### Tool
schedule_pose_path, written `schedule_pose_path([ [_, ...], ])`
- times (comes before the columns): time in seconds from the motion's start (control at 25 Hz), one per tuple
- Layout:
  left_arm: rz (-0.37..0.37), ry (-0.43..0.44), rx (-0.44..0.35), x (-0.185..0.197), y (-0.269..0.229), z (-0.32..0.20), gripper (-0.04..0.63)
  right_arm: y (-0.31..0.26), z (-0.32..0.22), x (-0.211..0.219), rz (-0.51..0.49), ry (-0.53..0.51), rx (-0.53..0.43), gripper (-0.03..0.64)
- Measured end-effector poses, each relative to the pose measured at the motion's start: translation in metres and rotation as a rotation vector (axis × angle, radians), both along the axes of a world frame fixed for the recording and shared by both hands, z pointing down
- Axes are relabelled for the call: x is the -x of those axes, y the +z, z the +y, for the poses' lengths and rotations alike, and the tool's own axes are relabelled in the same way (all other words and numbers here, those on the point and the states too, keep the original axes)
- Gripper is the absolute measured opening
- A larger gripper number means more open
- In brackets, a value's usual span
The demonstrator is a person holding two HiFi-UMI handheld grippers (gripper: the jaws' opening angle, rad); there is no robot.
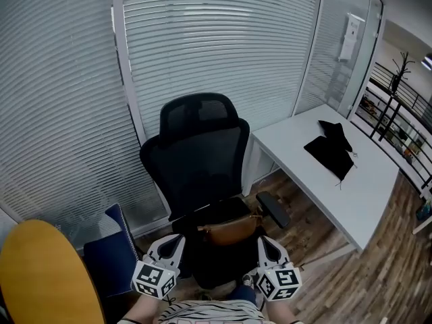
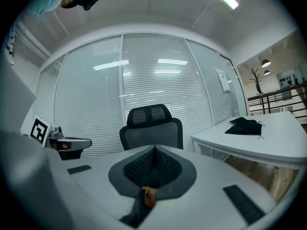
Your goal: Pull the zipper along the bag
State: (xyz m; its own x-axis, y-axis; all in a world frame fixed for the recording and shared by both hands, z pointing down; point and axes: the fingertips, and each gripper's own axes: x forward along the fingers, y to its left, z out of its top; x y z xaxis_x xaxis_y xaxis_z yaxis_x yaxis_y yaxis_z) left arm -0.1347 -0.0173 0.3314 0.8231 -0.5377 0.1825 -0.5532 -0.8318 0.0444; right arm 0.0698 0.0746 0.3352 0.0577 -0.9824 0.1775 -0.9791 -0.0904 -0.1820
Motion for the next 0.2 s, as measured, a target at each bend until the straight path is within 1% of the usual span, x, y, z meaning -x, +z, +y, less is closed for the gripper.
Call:
schedule_pose_path([
  [0.2,-0.005,-0.001,-0.006,0.0030,0.0010,-0.0016,0.029,0.0032,-0.0032,0.0054,-0.006,-0.006,0.003,0.028],
])
